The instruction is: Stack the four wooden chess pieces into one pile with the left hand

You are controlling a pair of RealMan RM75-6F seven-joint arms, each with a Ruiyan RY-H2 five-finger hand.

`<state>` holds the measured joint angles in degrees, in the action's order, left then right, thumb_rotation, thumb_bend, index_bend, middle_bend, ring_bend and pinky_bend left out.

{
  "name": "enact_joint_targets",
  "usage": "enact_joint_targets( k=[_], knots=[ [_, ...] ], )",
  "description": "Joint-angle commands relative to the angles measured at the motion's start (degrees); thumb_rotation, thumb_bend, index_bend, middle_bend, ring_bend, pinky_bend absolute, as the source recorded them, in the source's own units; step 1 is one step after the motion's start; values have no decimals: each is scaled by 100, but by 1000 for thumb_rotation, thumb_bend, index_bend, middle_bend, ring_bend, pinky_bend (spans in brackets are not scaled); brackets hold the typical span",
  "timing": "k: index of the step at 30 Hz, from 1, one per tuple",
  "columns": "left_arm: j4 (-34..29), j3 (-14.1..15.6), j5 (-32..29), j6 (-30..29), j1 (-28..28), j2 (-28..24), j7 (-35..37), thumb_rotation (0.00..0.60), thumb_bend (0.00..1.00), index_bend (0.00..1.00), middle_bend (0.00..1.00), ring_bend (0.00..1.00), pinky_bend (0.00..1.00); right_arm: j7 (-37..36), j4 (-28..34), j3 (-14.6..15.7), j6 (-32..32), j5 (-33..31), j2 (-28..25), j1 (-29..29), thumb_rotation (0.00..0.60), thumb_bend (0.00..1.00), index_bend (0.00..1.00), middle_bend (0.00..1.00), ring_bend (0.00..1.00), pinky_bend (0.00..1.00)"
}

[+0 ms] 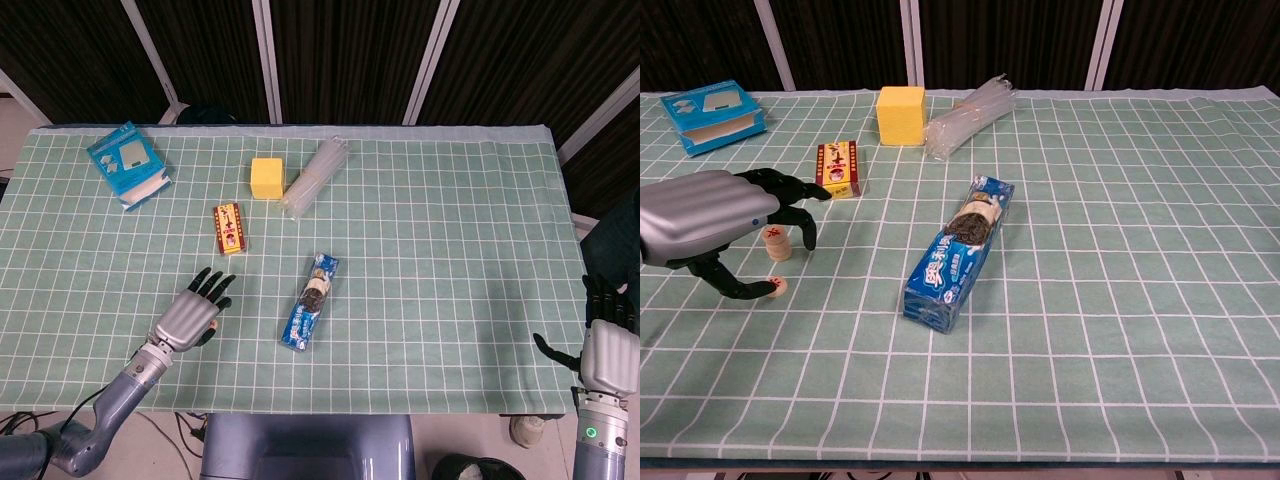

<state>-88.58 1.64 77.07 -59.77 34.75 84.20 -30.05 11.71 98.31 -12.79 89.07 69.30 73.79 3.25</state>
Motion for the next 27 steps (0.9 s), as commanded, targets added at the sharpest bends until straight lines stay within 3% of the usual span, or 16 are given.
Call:
enact_joint_targets(
  k=[1,27],
  knots=[
    [29,17,36,33,3,-37,39,600,266,361,8,0,0,2,-3,-2,2,0,2,1,600,232,0,11,1,0],
    [240,5,156,121,-65,-50,197,600,215,402,8,0,0,-1,16,-17,-4,-45,5,-1,600,233,0,12,1,0]
  ],
)
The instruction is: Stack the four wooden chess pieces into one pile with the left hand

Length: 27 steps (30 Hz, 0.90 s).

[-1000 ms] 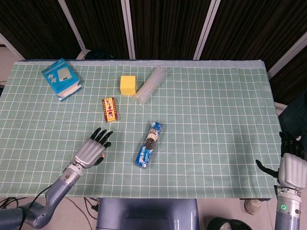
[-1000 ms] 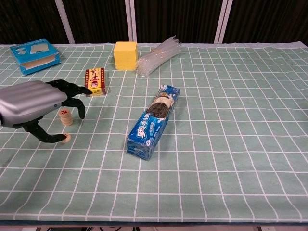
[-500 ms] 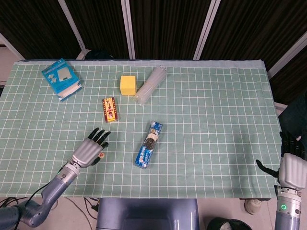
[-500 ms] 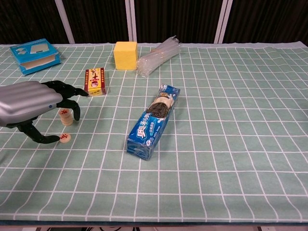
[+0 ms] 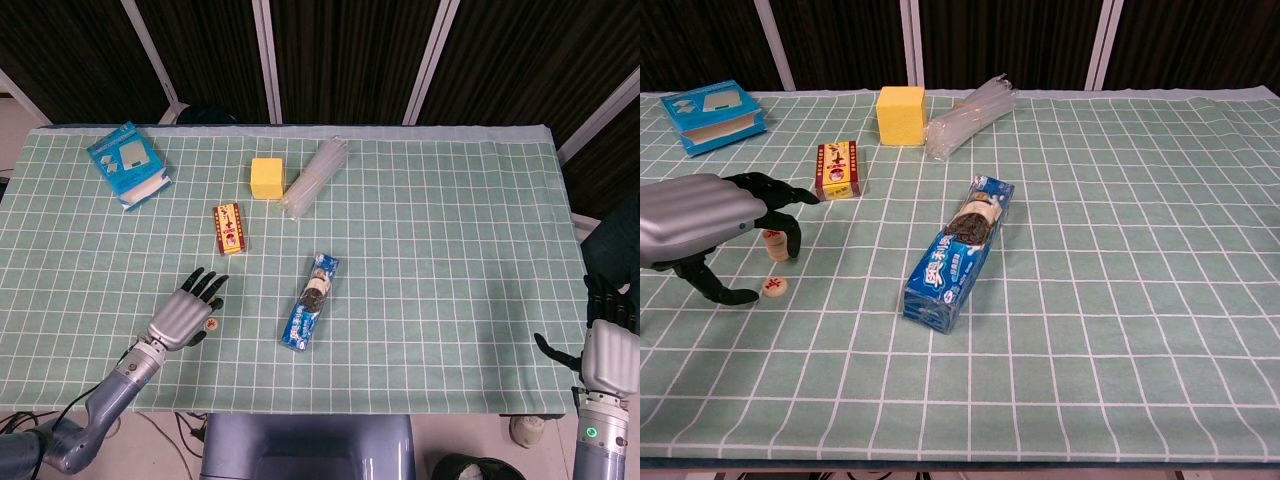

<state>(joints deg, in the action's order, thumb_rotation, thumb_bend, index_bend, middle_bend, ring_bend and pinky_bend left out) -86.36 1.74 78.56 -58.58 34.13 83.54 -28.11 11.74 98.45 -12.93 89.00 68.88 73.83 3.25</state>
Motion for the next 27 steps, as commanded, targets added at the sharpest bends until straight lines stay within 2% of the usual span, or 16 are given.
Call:
enact_joint_targets(
  k=[1,27],
  knots=[
    [30,-9,9,-2,-5,30,-1,600,219,406,8,0,0,-7,4,-5,5,-7,0,-3,600,233,0,12,1,0],
    [90,-95,-120,69,-14,184,-251,600,252,438,12,0,0,8,7,-6,7,-26,8,-4,600,233,0,12,1,0]
  ],
)
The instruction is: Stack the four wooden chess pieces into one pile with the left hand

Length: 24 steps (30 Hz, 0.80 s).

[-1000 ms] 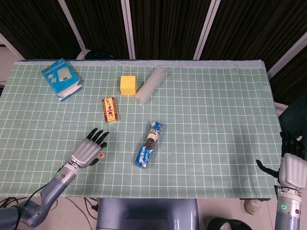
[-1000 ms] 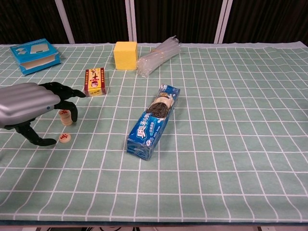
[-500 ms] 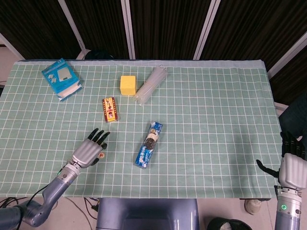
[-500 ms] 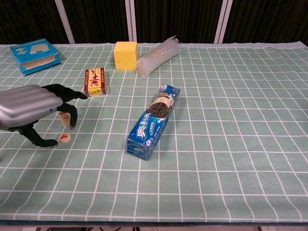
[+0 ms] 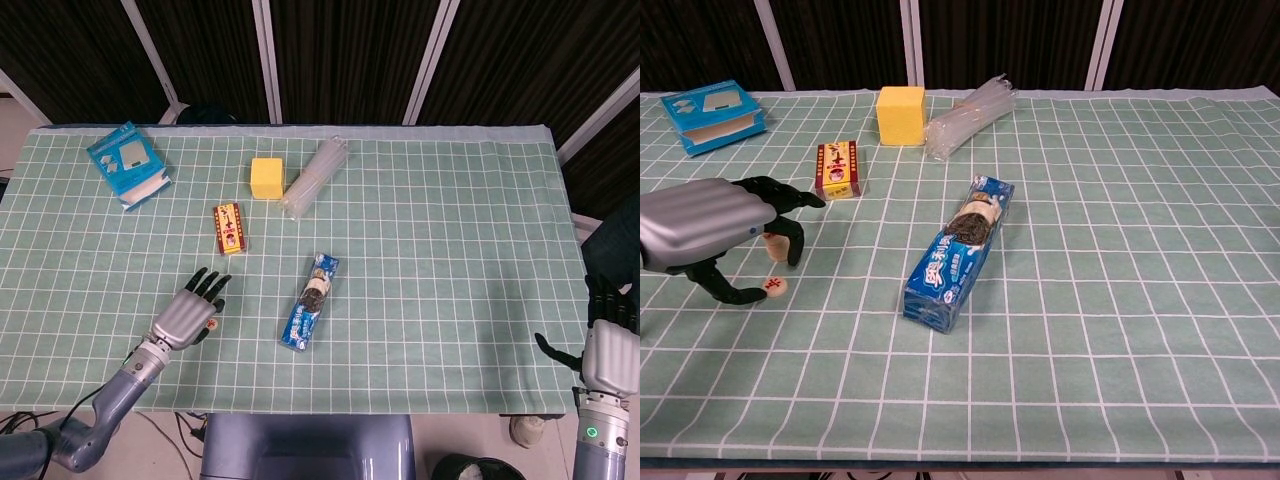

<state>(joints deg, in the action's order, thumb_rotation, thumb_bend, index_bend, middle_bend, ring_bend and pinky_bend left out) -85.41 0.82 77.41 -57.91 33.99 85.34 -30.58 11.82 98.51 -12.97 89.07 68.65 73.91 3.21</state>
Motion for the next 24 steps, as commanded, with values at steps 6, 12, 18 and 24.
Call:
enact_joint_targets(
  k=[6,12,18,24],
  knots=[
    [-11,1,-7,29,8,24,-30,600,252,438,12,0,0,-3,6,-5,-3,-12,-2,0,600,232,0,12,2,0],
    [-17,-5,-15,41,15,41,-58,600,252,445,13,0,0,-3,12,-5,-3,-20,-1,-3,600,233,0,12,1,0],
    [-17,-7,-26,31,3,36,-65,600,261,455,16,0,0,-6,17,-12,3,-32,0,-6,600,233,0,12,2,0],
    [2,-7,-78,51,-6,40,-97,600,261,458,16,0,0,7,19,-10,7,-29,3,-6,600,232,0,12,1,0]
  ],
)
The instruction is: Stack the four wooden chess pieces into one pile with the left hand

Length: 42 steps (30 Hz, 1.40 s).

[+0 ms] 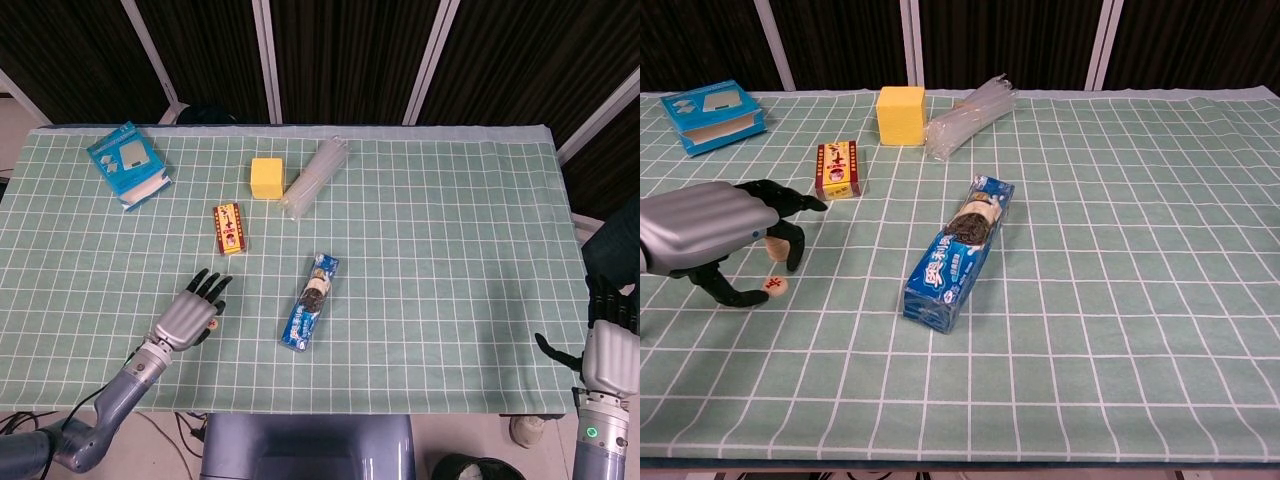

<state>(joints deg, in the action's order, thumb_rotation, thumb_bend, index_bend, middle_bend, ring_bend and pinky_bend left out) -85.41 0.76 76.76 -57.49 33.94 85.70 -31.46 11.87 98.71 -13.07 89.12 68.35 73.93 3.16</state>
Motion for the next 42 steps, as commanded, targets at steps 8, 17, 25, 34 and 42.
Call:
enact_joint_targets(
  k=[8,17,25,34,42],
  knots=[
    [22,2,-36,33,3,35,-33,600,262,463,17,0,0,7,0,-1,-1,-9,2,0,600,233,0,12,1,0],
    [35,3,-97,40,-9,51,-108,600,273,482,22,0,0,-3,13,-7,-15,-35,-1,-1,600,233,0,12,1,0],
    [13,-6,-133,53,5,59,-178,600,273,484,22,0,0,-6,12,-14,-10,-43,-1,-2,600,233,0,12,2,0],
    [5,5,-170,69,10,69,-242,600,290,496,23,0,0,-21,28,-14,-29,-66,-8,-5,600,233,0,12,1,0],
    [-18,-6,-239,72,12,59,-310,600,299,501,24,0,0,-27,25,-26,-23,-75,-11,-4,600,232,0,12,1,0]
  ],
)
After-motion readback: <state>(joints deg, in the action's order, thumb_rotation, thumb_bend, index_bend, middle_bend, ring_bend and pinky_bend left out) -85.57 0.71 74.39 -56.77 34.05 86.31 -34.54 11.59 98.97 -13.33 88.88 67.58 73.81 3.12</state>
